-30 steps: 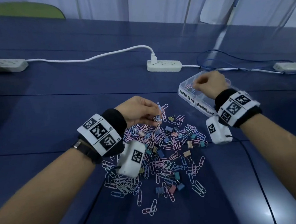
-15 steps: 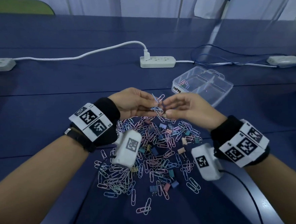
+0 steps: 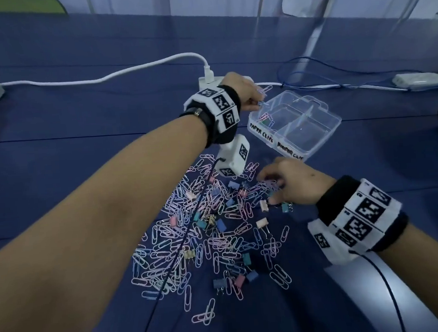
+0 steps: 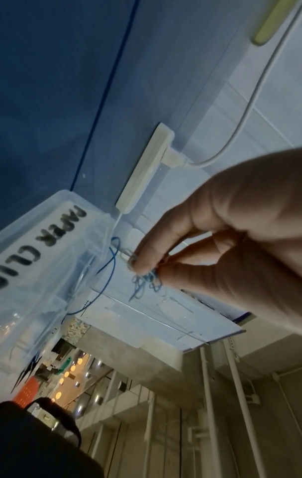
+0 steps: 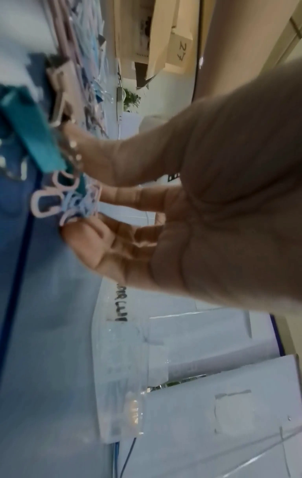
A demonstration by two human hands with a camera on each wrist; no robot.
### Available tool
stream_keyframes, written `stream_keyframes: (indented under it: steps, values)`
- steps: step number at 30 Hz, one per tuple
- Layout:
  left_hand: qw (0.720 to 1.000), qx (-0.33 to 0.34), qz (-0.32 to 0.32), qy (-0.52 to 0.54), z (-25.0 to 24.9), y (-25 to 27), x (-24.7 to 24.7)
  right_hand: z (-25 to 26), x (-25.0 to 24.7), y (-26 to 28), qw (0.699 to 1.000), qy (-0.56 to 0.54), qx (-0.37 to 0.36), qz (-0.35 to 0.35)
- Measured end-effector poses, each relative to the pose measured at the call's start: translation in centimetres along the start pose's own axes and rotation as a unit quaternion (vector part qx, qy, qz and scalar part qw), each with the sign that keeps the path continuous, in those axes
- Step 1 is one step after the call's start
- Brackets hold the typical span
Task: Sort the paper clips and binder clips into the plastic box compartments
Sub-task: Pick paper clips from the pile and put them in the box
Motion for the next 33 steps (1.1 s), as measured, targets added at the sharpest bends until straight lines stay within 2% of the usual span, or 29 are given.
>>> stream_keyframes:
  steps: [5, 8, 12, 15, 25, 29, 33]
  values:
    - [0.999, -0.02, -0.019, 0.028, 0.4, -1.8, 1.0, -0.2, 0.2, -0.2, 0.999, -0.046, -0.012, -0.016]
    - [0.998, -0.017, -0.037, -0.038, 0.7, -2.2, 1.6, -0.4, 0.2, -0.3, 0.998, -0.062, -0.005, -0.013]
    - [0.997, -0.017, -0.01, -0.072, 0.9, -2.6, 2.5, -0.4, 0.2, -0.4, 0.998, -0.066, 0.004, -0.017]
    - [0.998, -0.013, 0.007, -0.06, 1.0, -2.6, 2.4, -0.3, 0.3, -0.5, 0.996, -0.083, 0.008, -0.025]
    - [0.998, -0.016, -0.031, -0.06, 1.4, -2.3, 1.8, -0.4, 0.0, -0.2, 0.996, -0.086, 0.01, -0.026]
    - [0.991, 0.011, -0.041, -0.129, 1.0, -1.3, 1.6, -0.3, -0.2, 0.1, 0.996, -0.087, 0.003, -0.03]
    - [0.972, 0.07, -0.044, -0.218, 0.6, 0.5, 0.6, -0.5, -0.5, 0.4, 0.994, -0.096, -0.002, -0.045]
Point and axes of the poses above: each hand's wrist, its own y-axis away from the middle knuckle, its own x-axis out of the palm, z = x × y, the point moved 3 cm from there along -y, towards the middle knuckle, and after that the axes turned 10 degrees about -x, right-handed, at the moved point
